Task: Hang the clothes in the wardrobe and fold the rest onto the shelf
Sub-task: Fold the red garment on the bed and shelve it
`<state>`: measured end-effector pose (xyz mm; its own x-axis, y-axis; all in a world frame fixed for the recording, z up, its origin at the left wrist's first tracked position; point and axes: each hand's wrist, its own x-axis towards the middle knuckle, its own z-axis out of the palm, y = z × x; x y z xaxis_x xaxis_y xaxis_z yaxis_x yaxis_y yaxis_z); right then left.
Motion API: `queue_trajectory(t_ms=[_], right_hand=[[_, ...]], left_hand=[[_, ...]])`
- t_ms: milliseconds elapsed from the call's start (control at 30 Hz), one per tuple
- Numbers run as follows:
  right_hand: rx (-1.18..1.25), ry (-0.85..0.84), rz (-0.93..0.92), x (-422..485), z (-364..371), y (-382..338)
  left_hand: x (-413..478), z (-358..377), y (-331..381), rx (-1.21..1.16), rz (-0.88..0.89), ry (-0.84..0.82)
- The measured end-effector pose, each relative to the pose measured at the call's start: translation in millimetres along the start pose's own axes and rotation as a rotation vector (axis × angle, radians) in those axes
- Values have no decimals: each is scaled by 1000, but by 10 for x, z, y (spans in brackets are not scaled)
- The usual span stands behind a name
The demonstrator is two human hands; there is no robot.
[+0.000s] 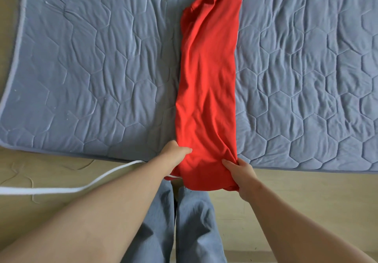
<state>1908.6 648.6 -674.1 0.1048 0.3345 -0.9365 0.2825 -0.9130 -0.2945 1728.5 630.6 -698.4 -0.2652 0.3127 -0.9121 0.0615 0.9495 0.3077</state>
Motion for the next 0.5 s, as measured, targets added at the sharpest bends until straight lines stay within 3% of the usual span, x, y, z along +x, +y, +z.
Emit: queue_trajectory(t_ms=[233,367,500], right_hand=[[139,19,-71,-532,-114,-377],[222,30,-88,-800,-153,-566],[294,-7,-51,-1069,-200,-639]], left_hand=[[-552,-151,319,-188,127,102],[-865,-263,507,-327,65,10],[-1118,-407,553,-209,66,-59]])
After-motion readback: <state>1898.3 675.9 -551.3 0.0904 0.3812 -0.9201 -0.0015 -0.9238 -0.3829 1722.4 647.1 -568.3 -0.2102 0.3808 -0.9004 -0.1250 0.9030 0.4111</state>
